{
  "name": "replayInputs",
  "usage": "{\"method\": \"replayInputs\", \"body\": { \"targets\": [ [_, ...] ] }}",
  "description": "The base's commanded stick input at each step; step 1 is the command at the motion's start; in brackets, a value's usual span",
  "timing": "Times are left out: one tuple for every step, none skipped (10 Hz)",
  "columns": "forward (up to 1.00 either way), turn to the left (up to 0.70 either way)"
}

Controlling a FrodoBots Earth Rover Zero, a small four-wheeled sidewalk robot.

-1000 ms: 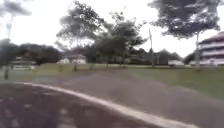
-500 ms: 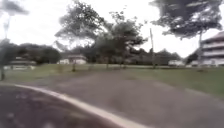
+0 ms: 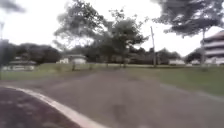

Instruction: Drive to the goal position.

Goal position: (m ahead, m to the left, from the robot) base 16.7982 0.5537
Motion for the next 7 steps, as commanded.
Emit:
{"method": "replayInputs", "body": {
  "targets": [
    [0.70,0.21],
    [0.70,0.05],
    [0.70,0.00],
    [0.70,0.00],
    [0.70,0.00],
    [0.70,0.00],
    [0.70,0.00]
  ]
}}
